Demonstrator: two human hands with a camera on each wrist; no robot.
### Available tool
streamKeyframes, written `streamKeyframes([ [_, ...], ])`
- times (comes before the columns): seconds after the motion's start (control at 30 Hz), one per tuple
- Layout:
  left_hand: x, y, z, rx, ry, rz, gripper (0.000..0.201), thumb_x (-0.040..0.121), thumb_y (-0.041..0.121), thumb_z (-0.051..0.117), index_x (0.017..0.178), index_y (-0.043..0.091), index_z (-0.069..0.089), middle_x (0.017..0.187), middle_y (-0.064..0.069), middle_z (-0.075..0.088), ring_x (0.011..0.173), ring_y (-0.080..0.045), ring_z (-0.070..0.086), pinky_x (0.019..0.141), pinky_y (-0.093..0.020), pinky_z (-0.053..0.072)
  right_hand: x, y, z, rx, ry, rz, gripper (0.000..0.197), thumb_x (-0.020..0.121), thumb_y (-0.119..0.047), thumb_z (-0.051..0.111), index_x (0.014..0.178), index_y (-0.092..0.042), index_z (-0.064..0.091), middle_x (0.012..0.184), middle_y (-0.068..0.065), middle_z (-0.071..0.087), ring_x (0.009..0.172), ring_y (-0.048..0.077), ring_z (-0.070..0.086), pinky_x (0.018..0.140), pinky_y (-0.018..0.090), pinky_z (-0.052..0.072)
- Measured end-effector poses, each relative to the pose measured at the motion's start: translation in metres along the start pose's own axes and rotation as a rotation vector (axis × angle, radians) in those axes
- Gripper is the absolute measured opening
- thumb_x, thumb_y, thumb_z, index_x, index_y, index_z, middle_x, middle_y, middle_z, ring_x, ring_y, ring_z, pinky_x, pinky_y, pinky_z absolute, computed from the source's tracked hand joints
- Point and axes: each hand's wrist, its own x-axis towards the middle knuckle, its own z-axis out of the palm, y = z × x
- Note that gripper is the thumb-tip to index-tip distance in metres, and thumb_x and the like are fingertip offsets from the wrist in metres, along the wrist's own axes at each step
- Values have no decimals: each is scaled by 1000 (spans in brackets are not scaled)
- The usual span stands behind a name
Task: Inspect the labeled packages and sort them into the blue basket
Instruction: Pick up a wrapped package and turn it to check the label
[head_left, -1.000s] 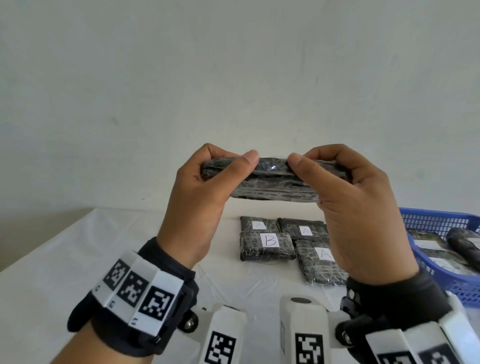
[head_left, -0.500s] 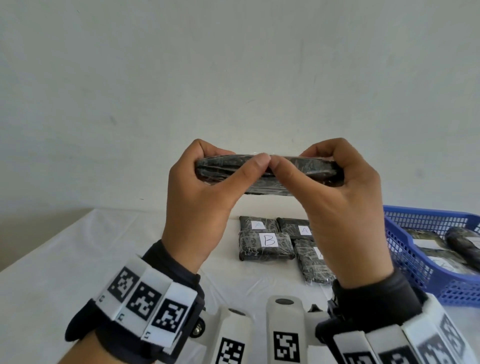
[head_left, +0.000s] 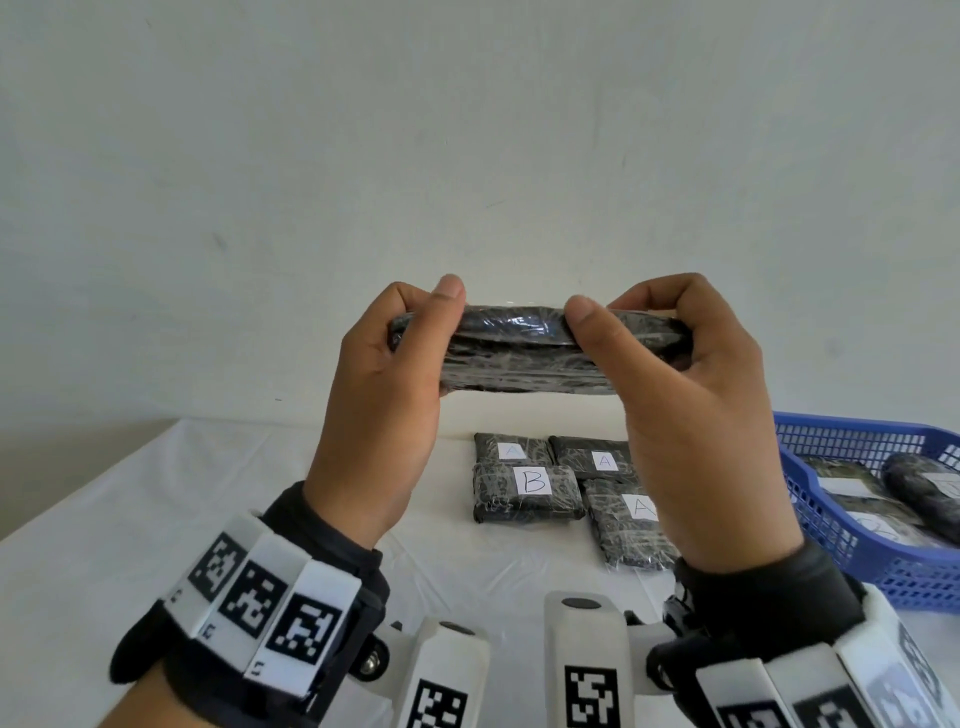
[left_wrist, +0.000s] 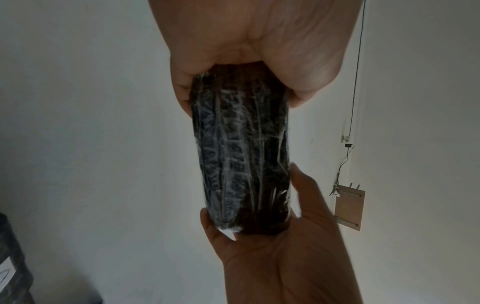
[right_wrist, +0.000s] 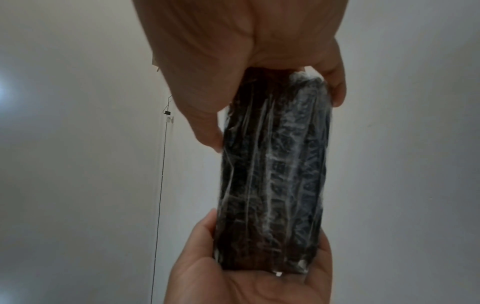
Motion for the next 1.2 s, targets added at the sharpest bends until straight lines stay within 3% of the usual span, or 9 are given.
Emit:
streamKeyframes([
  [0.13, 4, 2, -4, -19, -40, -29, 58, 97, 52, 53, 94, -6, 49, 84, -27, 50, 82, -22, 53, 82, -44, 51, 0, -2, -3, -1, -41, 4, 21, 101, -34, 66, 98, -14, 60, 74, 5, 52, 65, 13, 43, 56, 17, 39],
  [0.37, 6, 3, -8, -43, -80, -151, 42, 86, 61, 46, 80, 25, 66, 81, 8, 72, 84, -6, 71, 91, -42, 58, 5, 0, -8, 76, -48, 61, 28, 103, -43, 46, 90, -19, 54, 84, -2, 49, 82, 19, 45, 80, 40, 40],
  [0.5, 6, 3, -10, 31, -137, -260, 51, 101, 56, 41, 118, 17, 69, 110, -2, 78, 106, -17, 74, 99, -50, 57, 6, 0, -13, -7, -58, 65, 38, 105, -50, 36, 96, -22, 60, 103, 15, 54, 107, 39, 55, 99, 65, 43],
  [0.57, 6, 2, -11, 56, -157, -333, 55, 102, 60, 36, 125, 20, 65, 113, 2, 78, 107, -16, 74, 102, -51, 55, 6, 0, -14, -3, -57, 85, 35, 106, -55, 35, 97, -34, 60, 110, 10, 59, 117, 39, 58, 108, 57, 45],
  [0.7, 4, 4, -10, 101, -216, -360, 49, 95, 67, 42, 117, 32, 68, 113, 11, 77, 111, -9, 71, 108, -52, 45, 5, 2, -18, -22, -34, 182, 58, 109, -52, 36, 113, 0, 62, 111, 23, 67, 103, 34, 63, 77, 22, 53],
  [0.83, 5, 1, -8, 111, -40, -187, 31, 103, 47, 56, 80, 30, 68, 91, 1, 72, 95, -19, 70, 101, -56, 51, 4, -2, -8, -121, -51, 78, 59, 103, -55, 45, 94, 3, 55, 78, 26, 55, 66, 34, 50, 62, 46, 46],
  [0.93, 4, 4, -7, 103, -49, -137, 34, 96, 55, 62, 83, 24, 66, 86, -1, 70, 90, -19, 71, 86, -43, 55, 4, -3, -4, -148, -8, 41, 49, 91, -61, 59, 81, -14, 53, 58, -12, 45, 55, 7, 39, 55, 25, 37],
  [1.03, 0, 7, -5, 160, -73, -72, 39, 83, 53, 66, 90, 14, 67, 83, 0, 74, 84, -15, 75, 72, -22, 58, 2, -3, -3, -202, 41, 55, 49, 85, -62, 70, 83, -15, 59, 65, -8, 56, 60, 11, 50, 61, 30, 44],
  [1.2, -2, 2, -2, 250, -44, -69, 42, 86, 54, 67, 92, 12, 63, 82, 0, 73, 80, -15, 74, 68, -26, 60, 0, -3, 1, -261, 111, 122, 60, 72, -68, 78, 90, -15, 58, 76, -2, 64, 63, 16, 54, 53, 16, 44],
])
